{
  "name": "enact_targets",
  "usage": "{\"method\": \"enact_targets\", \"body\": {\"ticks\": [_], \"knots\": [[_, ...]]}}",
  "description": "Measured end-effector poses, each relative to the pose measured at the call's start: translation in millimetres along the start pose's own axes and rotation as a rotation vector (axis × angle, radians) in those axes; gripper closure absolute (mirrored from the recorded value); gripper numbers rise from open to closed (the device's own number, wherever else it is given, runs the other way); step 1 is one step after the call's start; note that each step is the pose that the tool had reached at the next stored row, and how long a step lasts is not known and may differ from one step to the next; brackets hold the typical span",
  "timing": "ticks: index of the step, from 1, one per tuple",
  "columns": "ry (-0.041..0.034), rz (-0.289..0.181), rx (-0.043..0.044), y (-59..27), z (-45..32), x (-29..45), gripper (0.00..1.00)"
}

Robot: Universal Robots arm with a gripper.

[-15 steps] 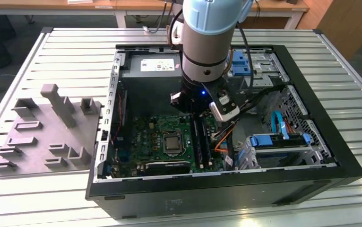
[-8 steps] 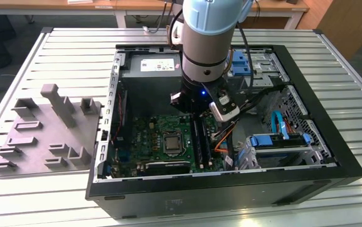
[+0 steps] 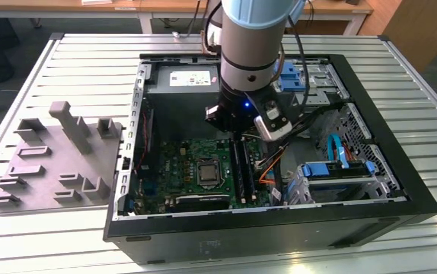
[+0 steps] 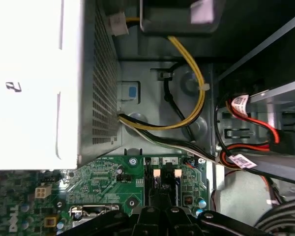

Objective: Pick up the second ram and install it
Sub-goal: 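Press down the second ram until it locks into place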

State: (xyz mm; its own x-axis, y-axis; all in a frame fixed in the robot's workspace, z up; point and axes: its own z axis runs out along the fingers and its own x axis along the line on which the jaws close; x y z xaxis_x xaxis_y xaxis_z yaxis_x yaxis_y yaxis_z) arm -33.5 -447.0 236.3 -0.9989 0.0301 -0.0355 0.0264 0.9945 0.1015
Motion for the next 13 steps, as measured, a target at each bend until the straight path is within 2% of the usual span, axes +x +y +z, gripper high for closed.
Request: {"method": "enact_targets", "body": {"ticks": [3, 13], "knots": [[0.0001, 0.0, 0.0002, 0.7, -7.4, -0.3, 0.89], [0.0, 0.0, 0.0021, -2.5, -8.0, -0.4, 0.89]]}}
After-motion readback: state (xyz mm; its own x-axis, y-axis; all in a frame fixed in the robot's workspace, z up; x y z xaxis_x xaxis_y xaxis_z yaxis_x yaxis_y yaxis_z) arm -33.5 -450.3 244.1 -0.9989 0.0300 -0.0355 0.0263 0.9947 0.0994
